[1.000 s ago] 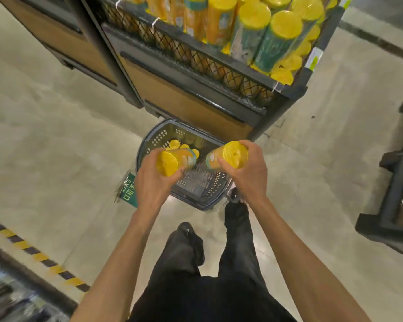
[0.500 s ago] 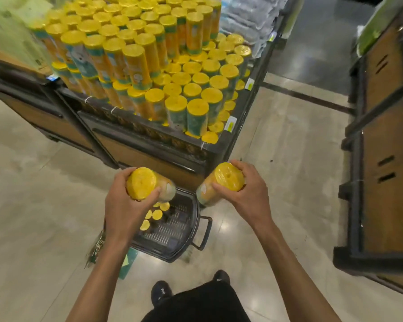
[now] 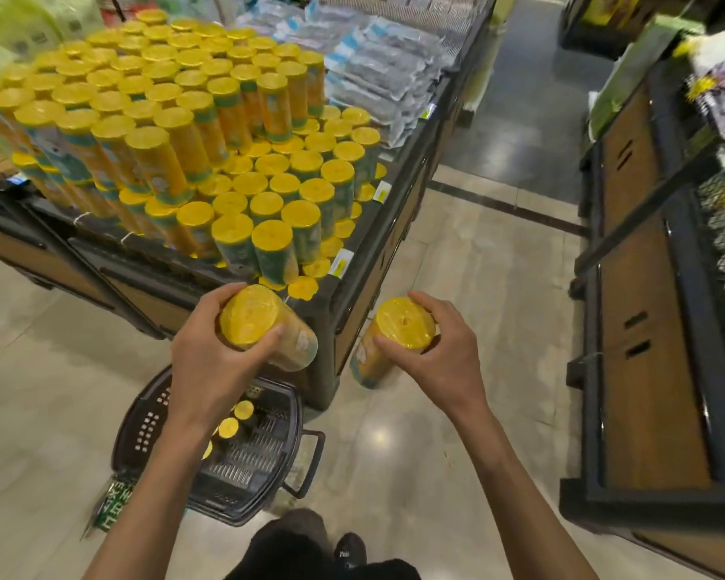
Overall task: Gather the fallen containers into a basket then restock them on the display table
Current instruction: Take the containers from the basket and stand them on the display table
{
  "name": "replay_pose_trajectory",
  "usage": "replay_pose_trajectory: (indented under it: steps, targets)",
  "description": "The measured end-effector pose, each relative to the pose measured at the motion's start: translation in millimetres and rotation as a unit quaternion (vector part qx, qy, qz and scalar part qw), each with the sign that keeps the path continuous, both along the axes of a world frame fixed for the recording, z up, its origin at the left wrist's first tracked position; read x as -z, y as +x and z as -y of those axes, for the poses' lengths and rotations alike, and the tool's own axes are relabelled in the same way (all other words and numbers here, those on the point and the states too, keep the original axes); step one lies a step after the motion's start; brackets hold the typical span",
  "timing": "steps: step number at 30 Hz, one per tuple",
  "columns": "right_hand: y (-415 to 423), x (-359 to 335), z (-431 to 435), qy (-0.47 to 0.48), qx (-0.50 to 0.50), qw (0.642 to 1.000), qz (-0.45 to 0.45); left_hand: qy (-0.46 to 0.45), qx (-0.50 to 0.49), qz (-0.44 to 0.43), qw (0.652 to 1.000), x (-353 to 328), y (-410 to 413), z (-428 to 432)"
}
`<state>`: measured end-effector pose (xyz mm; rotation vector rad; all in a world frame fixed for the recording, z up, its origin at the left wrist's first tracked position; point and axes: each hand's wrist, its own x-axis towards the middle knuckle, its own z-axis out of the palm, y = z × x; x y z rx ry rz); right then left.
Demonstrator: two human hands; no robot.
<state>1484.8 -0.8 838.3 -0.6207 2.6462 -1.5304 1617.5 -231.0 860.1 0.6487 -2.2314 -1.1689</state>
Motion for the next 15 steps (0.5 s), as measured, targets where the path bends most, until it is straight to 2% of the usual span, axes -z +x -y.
replay_pose_trajectory:
  steps: [8,15]
  targets:
    - [-63.0,-15.4,20.2,-0.021,-0.033,0.999,-0.013,0.012,-0.006,-0.019,1.000,-9.2,-53.6,8.0]
    - [-136.6,-28.6,70.6,-0.003,-0.076,0.997,-0.027,0.027,-0.044,-0.030,0.998,-8.8,-113.0,50.5]
